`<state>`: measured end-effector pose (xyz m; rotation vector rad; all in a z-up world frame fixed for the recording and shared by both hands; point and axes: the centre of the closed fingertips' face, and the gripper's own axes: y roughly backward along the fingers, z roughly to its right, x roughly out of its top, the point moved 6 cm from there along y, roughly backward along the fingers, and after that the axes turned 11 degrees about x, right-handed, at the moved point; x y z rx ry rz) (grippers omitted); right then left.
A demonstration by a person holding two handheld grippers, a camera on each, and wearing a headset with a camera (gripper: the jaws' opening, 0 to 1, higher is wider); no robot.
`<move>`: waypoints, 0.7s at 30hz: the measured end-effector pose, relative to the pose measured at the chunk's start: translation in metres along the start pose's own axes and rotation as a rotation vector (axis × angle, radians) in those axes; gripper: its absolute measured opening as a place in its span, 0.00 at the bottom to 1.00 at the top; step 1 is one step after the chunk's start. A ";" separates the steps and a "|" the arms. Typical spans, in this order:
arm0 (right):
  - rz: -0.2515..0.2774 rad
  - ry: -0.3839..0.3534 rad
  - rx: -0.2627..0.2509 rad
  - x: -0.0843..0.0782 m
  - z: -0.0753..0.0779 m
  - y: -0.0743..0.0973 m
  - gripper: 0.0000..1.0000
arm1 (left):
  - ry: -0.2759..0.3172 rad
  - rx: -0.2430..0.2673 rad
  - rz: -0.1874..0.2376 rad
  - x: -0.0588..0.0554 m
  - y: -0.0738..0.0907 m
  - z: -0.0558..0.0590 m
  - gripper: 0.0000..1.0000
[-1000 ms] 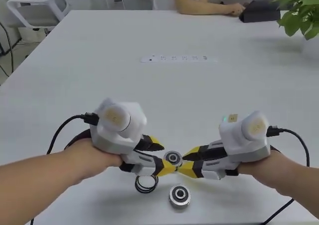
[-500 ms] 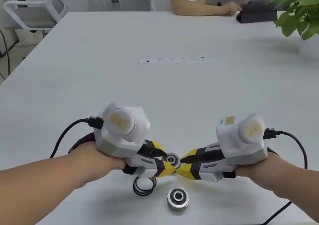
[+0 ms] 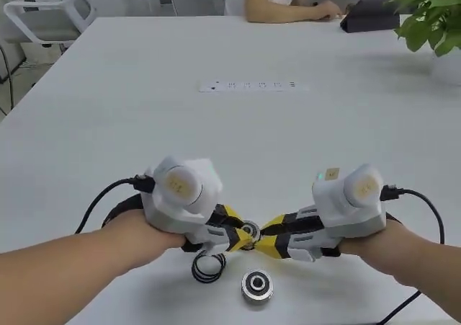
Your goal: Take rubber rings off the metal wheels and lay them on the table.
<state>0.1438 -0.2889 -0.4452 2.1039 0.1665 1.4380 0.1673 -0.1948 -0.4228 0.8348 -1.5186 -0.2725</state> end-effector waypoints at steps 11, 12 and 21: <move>-0.002 -0.012 -0.007 -0.001 0.000 0.002 0.05 | 0.002 0.010 0.022 0.000 -0.001 0.000 0.07; -0.003 -0.014 -0.009 -0.002 0.000 0.002 0.02 | 0.004 0.011 0.023 0.000 -0.001 -0.001 0.07; 0.027 -0.100 -0.026 -0.002 0.003 0.003 0.00 | -0.005 0.021 0.029 0.001 -0.001 -0.001 0.07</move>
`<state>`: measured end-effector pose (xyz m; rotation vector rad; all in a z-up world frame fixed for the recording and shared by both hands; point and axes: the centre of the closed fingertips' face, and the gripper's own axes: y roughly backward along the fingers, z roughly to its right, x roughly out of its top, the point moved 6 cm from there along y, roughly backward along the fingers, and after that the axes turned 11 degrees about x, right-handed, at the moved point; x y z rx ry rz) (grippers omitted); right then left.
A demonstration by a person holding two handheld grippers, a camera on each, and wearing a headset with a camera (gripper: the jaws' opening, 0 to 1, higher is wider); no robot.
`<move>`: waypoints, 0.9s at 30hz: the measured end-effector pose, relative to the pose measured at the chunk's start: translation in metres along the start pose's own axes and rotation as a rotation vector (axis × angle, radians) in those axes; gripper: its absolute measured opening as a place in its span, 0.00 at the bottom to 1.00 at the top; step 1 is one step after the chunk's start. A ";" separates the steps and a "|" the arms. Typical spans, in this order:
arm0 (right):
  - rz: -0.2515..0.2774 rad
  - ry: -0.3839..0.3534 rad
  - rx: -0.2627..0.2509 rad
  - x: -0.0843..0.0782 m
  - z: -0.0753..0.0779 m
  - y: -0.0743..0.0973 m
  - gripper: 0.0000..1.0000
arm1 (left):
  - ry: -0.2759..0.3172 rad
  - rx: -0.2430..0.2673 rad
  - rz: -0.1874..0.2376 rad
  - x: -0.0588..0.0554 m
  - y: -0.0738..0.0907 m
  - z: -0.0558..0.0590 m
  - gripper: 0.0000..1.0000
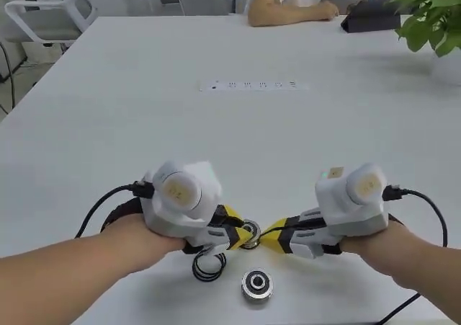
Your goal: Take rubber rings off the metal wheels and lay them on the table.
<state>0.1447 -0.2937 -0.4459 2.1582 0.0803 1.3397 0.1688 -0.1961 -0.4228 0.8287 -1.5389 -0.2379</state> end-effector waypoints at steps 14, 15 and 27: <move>0.133 -0.182 0.004 0.002 0.006 0.011 0.00 | 0.005 0.007 0.008 0.000 -0.001 0.002 0.07; 0.144 -0.200 0.006 0.003 0.006 0.011 0.00 | 0.006 0.009 0.007 0.000 -0.001 0.002 0.07; 0.171 -0.225 0.017 0.008 0.002 0.009 0.00 | 0.011 0.018 0.003 0.000 -0.001 0.002 0.07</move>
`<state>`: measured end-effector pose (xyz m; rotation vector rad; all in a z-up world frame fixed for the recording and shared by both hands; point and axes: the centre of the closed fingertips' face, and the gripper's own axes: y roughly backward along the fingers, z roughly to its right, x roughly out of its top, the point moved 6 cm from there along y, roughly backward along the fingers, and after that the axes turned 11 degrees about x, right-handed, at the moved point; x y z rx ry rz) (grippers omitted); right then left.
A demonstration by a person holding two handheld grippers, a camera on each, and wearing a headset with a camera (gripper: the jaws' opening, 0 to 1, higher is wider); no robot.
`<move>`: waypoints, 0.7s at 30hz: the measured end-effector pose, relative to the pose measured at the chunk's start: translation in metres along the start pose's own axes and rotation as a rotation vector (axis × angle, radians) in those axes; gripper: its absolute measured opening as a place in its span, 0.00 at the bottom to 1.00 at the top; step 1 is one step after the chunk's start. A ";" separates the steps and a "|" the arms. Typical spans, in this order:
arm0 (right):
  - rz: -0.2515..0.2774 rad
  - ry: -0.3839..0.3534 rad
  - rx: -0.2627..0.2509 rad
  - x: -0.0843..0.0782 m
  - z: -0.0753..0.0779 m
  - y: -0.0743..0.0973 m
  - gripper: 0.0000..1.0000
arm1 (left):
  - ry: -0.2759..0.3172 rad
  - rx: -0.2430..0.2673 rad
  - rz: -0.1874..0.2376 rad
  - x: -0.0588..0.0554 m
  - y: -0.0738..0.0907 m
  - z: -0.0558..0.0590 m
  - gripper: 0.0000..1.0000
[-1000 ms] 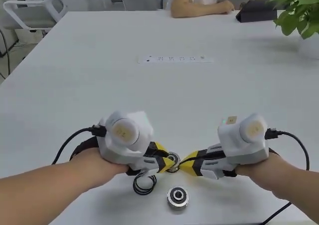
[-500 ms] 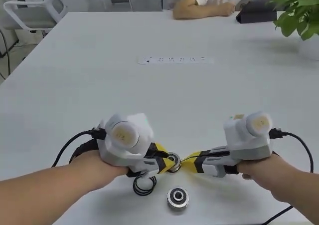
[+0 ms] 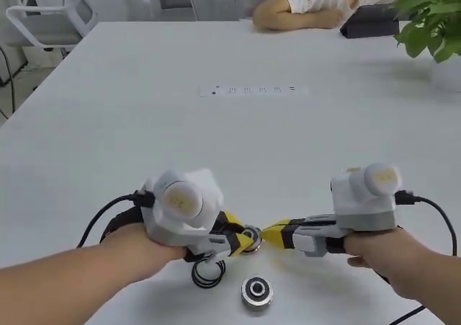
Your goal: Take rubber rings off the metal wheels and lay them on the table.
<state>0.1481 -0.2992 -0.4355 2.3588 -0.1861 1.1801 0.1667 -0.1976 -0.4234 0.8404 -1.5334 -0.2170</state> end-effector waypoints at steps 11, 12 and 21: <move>-0.002 -0.011 0.002 0.002 -0.002 -0.001 0.00 | -0.008 0.008 -0.002 0.000 0.001 0.000 0.06; -0.002 -0.010 0.004 0.002 -0.003 -0.002 0.00 | -0.009 0.008 -0.003 0.000 0.001 0.000 0.06; -0.011 0.007 0.019 0.004 -0.007 -0.005 0.00 | -0.010 0.008 -0.003 0.000 0.001 0.000 0.06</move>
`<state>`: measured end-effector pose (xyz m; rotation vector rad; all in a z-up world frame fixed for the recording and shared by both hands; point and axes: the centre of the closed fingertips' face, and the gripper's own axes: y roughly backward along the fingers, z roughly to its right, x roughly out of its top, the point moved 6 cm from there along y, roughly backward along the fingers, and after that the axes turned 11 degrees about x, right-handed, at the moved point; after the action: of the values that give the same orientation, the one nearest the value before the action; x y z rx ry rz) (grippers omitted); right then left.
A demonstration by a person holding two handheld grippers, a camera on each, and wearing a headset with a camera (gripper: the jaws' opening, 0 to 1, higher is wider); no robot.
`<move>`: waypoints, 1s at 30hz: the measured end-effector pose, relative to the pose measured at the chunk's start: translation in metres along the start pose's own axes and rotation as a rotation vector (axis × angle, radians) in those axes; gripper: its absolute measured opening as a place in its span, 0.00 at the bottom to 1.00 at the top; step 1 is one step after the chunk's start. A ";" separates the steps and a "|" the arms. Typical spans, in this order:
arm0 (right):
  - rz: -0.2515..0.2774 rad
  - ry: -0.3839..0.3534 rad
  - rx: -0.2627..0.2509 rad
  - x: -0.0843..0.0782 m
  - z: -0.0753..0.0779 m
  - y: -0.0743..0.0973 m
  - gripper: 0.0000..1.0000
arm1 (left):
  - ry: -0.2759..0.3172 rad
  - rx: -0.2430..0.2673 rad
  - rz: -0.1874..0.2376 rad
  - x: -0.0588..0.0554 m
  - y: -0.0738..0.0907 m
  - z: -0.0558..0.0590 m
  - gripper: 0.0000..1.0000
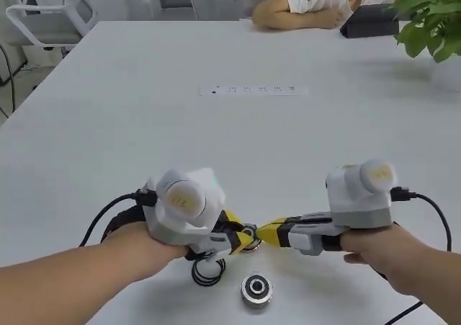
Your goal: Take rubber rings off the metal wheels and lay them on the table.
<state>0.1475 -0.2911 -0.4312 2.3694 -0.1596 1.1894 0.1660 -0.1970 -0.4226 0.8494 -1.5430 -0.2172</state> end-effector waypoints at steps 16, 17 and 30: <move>0.024 -0.035 0.023 -0.001 -0.001 0.000 0.00 | -0.003 0.000 0.000 0.000 0.000 0.001 0.06; 0.023 -0.032 0.025 -0.001 -0.001 0.000 0.00 | -0.003 0.000 0.000 0.000 0.000 0.001 0.06; 0.060 -0.034 0.091 0.004 -0.011 -0.003 0.00 | 0.001 -0.001 0.004 -0.001 0.000 0.002 0.07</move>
<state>0.1432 -0.2832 -0.4232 2.4808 -0.1932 1.2091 0.1641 -0.1974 -0.4237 0.8455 -1.5437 -0.2151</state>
